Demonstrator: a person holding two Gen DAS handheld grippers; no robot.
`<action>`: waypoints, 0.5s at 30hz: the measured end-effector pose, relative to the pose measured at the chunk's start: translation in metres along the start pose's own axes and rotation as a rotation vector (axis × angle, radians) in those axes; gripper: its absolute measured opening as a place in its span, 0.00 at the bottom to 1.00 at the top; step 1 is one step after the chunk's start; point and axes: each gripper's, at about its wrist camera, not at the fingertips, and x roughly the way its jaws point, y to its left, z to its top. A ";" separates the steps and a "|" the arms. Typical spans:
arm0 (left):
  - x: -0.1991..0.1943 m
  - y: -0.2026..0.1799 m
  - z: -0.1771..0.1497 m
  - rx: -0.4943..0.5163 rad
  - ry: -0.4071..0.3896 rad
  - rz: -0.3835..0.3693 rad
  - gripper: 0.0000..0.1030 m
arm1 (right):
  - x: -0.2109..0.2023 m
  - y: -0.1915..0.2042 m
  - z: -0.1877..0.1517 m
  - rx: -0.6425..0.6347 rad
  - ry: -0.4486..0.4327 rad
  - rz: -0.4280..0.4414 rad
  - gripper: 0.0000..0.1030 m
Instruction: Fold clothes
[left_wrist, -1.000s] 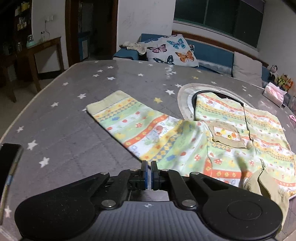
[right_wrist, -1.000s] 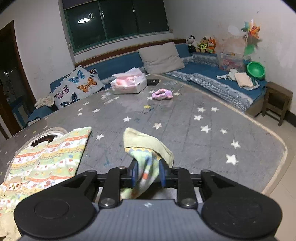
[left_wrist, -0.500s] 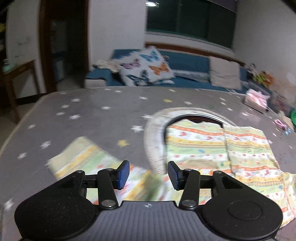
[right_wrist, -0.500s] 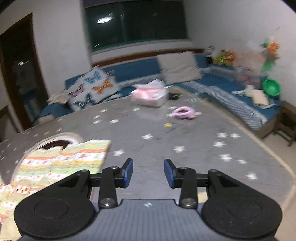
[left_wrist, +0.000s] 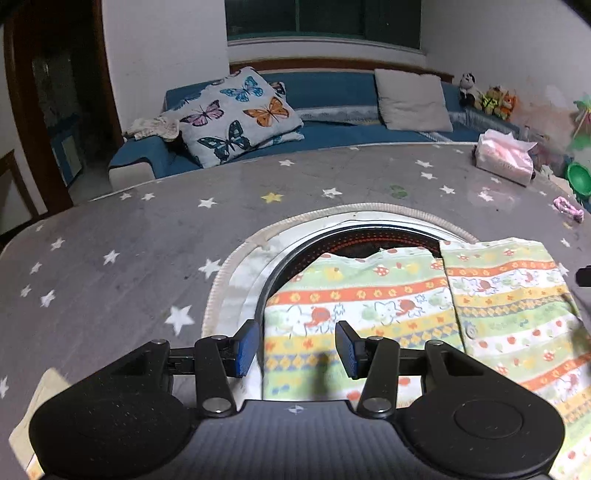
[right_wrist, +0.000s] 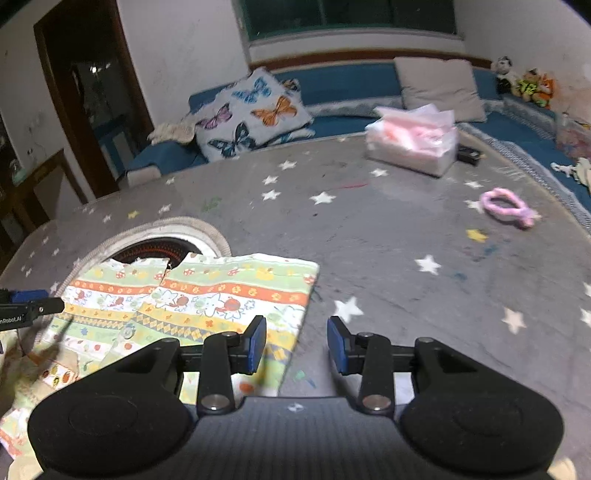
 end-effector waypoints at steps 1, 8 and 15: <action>0.004 0.000 0.001 -0.002 0.004 -0.001 0.48 | 0.006 0.002 0.001 -0.004 0.007 0.001 0.35; 0.019 0.003 0.000 0.016 0.014 -0.052 0.23 | 0.034 0.009 0.007 -0.016 0.036 0.003 0.13; 0.022 0.009 0.000 0.014 -0.022 -0.053 0.01 | 0.041 0.020 0.019 -0.050 0.025 -0.015 0.02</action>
